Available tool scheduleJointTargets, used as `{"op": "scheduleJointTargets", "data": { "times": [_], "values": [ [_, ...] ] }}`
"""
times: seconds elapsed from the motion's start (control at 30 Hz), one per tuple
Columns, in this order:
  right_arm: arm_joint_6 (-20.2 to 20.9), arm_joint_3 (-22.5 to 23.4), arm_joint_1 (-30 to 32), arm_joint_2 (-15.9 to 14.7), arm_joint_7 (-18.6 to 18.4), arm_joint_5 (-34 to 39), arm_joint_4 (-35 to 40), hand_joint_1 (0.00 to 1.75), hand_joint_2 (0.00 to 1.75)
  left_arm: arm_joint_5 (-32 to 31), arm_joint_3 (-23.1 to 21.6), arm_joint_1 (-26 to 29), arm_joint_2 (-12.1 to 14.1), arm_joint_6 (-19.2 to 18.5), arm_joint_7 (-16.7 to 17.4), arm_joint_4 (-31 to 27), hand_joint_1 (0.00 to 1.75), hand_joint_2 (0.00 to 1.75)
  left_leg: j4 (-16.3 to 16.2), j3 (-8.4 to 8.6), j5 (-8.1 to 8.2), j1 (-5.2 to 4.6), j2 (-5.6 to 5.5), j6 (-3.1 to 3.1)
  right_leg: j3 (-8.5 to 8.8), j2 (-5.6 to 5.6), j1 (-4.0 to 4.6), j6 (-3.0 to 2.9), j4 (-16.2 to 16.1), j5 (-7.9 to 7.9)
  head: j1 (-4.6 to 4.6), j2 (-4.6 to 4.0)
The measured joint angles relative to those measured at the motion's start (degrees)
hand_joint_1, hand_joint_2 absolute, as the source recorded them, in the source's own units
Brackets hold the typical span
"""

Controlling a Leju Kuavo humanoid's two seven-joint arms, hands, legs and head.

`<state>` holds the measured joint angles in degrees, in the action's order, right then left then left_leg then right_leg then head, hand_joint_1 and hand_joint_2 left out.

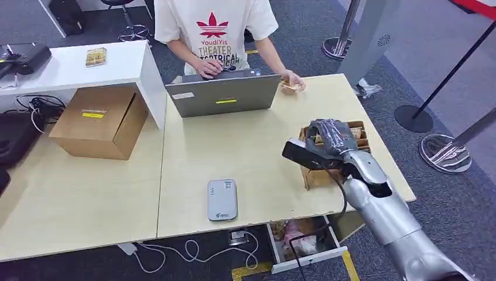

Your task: Pass the card to the sensor for recognition and then transmit it.

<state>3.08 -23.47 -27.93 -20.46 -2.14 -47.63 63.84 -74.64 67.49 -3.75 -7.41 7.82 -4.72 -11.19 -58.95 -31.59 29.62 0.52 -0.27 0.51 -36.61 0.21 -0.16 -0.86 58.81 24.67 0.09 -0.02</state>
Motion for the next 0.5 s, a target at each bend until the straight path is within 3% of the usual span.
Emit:
{"op": "scheduleJointTargets", "data": {
  "times": [0.37,0.5],
  "values": [
    [0.3,0.2,3.2,-1.4,0.4,0.0,0.1,1.31,1.75,0.2,0.0,0.1,0.0,0.0,-0.2,0.0,0.00,0.00,0.0,0.01,0.00,0.01,0.00,0.00,0.00,0.00,0.00,0.00,0.0,0.00,-0.02,0.00],
    [0.4,0.5,4.6,-1.6,0.4,0.0,0.1,1.15,1.75,0.3,0.0,0.1,0.1,0.0,-0.2,0.0,0.00,0.00,0.0,-0.01,0.00,0.01,0.00,0.00,0.00,0.00,0.00,0.00,0.0,0.00,-0.02,0.00]
  ]
}}
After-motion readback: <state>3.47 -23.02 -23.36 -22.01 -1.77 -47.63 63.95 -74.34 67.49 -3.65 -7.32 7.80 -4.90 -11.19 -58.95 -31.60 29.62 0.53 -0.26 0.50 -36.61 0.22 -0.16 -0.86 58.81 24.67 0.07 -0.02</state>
